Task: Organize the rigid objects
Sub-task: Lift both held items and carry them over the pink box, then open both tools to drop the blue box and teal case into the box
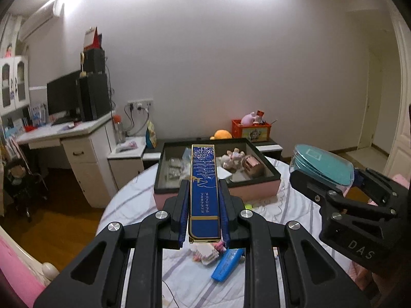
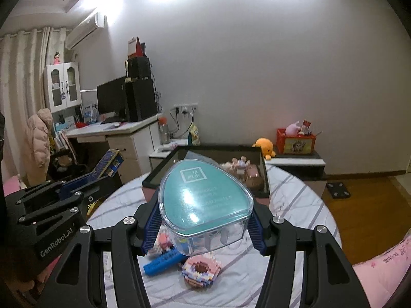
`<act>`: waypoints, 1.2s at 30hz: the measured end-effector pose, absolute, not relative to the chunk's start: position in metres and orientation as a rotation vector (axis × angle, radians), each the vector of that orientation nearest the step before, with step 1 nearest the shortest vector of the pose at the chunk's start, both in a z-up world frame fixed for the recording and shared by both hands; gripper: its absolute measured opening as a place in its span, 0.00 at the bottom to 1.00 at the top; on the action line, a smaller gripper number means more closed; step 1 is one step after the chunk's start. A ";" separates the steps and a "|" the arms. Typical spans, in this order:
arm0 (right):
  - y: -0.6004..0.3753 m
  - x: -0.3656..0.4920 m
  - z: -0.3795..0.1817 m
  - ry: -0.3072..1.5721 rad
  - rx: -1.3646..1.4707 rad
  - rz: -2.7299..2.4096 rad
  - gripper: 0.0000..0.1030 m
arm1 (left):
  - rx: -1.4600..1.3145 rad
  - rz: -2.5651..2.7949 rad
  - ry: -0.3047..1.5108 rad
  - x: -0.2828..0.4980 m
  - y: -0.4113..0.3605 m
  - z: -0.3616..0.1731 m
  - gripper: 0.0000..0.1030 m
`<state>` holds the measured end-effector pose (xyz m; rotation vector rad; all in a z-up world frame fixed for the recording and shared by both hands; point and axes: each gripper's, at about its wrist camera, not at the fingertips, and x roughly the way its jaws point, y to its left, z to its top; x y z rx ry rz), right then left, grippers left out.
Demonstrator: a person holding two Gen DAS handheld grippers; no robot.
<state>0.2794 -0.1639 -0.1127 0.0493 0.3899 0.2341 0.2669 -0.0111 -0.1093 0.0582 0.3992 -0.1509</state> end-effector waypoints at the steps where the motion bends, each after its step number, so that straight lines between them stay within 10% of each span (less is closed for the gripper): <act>1: -0.164 0.280 -0.110 0.380 0.049 0.234 0.57 | 0.064 -0.144 0.392 0.267 -0.013 -0.107 0.20; 21: -0.164 0.356 -0.089 0.330 0.007 0.201 0.58 | 0.151 -0.132 0.240 0.352 -0.034 -0.081 0.20; 36: -0.178 0.477 -0.160 0.573 -0.042 0.156 0.57 | 0.186 -0.179 0.478 0.497 -0.043 -0.150 0.20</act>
